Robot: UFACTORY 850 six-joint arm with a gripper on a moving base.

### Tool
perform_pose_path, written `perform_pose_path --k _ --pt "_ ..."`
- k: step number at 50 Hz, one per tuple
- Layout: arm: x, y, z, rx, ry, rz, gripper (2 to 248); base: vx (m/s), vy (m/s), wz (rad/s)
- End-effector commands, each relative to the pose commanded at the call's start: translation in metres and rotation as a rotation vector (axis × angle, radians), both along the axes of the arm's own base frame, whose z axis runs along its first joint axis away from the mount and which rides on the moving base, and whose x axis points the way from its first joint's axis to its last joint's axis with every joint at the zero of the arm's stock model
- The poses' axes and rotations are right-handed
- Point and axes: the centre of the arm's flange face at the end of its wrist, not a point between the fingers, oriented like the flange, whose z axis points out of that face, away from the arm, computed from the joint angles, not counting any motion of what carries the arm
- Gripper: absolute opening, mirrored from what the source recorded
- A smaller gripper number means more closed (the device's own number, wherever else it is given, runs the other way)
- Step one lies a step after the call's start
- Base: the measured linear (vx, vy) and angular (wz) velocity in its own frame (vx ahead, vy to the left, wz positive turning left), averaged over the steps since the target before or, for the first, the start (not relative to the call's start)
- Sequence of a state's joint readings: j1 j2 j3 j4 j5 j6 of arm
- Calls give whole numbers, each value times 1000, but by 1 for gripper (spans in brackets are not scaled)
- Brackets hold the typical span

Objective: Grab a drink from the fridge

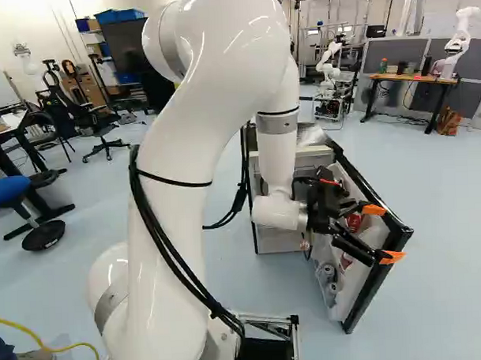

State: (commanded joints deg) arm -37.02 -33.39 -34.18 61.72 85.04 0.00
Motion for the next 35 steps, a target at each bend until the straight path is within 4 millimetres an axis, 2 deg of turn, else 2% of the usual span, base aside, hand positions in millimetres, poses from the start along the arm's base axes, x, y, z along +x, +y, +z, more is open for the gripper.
perform_pose_path --k 27,35 --pt "17 -60 -6 -43 -52 -80 247 0 0 0" --pt "19 -67 -7 -48 -59 -88 247 0 0 0"
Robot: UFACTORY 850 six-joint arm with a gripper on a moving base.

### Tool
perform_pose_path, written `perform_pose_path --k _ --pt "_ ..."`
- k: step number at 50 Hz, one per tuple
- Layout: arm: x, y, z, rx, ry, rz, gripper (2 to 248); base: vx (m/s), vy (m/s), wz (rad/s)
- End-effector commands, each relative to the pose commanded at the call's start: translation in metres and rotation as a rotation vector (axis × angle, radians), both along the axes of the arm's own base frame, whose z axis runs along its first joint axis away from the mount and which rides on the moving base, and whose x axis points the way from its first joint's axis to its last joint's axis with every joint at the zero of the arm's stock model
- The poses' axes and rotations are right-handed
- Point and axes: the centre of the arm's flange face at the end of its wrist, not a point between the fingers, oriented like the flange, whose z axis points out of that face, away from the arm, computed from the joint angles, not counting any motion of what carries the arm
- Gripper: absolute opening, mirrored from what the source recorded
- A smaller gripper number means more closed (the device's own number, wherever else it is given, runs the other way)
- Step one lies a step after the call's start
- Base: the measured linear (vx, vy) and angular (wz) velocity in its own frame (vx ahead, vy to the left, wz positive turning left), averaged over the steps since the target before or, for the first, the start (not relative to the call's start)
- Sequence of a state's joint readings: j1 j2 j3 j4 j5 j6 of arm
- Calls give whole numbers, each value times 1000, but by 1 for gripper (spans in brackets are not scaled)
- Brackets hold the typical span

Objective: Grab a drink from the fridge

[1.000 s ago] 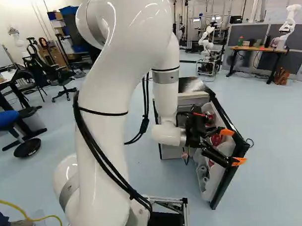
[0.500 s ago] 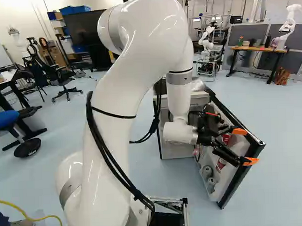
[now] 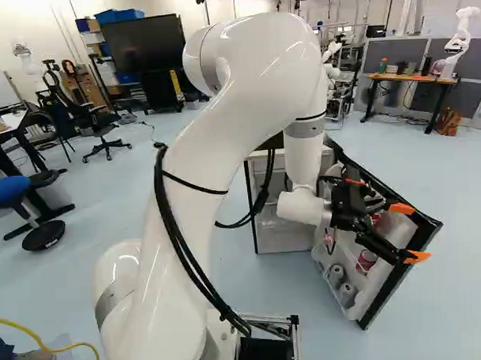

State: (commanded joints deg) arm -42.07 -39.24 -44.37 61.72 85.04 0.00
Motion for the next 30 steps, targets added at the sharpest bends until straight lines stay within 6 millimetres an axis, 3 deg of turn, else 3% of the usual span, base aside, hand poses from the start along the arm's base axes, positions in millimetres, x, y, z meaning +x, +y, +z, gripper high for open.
perform_pose_path --k 13,30 --pt "-3 3 0 3 4 1 247 0 0 0" --pt "-15 22 3 22 26 29 247 0 0 0"
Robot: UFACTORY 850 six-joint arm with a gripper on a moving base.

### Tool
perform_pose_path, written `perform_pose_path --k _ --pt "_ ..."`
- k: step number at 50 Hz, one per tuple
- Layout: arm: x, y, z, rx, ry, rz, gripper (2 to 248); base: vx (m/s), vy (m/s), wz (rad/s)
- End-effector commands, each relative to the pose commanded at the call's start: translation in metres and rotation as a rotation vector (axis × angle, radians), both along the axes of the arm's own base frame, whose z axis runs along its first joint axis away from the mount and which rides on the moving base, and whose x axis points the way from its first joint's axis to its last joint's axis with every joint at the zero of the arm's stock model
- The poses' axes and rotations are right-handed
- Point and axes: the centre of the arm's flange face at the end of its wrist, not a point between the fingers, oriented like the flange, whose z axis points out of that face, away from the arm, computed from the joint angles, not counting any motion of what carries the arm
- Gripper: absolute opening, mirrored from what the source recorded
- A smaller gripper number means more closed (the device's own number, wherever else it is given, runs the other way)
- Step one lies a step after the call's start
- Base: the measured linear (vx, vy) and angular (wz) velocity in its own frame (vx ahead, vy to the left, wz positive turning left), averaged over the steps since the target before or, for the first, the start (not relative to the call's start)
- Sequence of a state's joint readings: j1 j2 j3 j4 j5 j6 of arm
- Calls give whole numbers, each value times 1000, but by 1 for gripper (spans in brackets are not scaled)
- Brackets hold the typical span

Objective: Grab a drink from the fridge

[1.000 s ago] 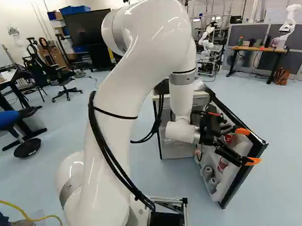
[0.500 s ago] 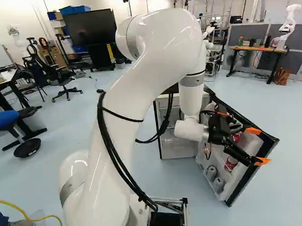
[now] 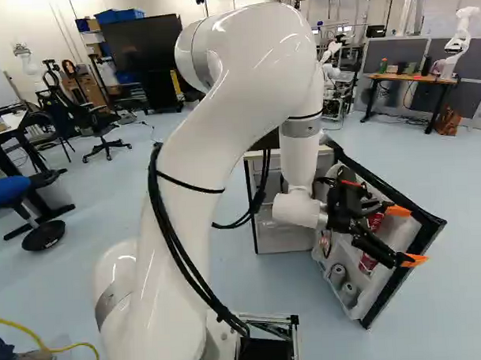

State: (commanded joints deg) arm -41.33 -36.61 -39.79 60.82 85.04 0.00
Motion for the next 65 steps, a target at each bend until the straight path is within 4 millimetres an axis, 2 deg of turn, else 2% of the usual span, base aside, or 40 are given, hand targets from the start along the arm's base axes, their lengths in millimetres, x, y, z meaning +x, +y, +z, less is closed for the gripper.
perform_pose_path --k 65 --pt "-9 95 18 34 77 687 247 0 0 0"
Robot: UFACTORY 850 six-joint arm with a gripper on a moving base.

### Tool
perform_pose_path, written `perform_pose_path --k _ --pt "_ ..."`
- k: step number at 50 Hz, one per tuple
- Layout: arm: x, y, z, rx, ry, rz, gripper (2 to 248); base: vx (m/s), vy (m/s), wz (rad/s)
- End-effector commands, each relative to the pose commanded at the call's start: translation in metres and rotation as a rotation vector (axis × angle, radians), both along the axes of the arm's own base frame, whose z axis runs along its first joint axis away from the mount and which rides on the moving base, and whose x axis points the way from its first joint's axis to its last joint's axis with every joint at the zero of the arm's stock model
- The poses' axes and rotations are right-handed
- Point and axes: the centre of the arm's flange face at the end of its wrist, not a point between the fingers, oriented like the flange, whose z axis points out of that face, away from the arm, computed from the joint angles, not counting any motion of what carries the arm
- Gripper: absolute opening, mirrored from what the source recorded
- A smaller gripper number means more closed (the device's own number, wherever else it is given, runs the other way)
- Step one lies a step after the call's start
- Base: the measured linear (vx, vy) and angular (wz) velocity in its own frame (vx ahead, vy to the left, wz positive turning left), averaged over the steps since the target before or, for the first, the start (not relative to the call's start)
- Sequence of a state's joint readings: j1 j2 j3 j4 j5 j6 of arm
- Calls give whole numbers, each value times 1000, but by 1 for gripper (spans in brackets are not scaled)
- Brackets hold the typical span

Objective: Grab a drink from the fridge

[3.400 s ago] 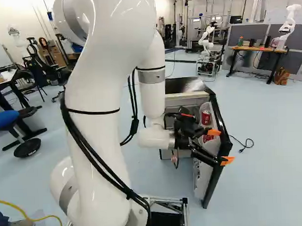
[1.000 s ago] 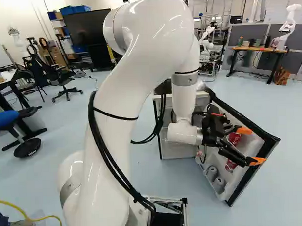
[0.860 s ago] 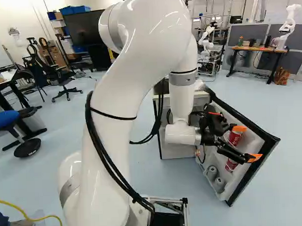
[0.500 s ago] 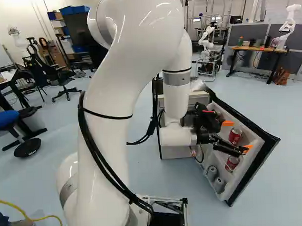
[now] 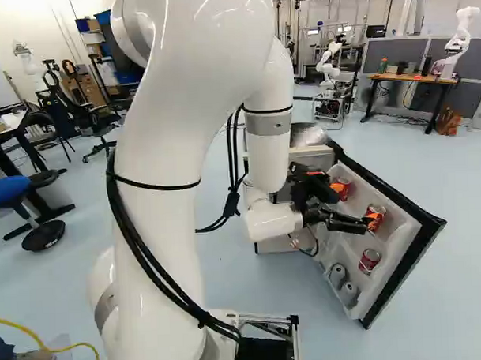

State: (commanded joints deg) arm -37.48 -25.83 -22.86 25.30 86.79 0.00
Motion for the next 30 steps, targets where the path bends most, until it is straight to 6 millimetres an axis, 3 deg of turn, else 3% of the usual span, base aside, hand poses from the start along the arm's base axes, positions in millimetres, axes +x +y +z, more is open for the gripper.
perform_pose_path --k 30 --pt "10 27 4 7 -10 294 247 0 0 0"
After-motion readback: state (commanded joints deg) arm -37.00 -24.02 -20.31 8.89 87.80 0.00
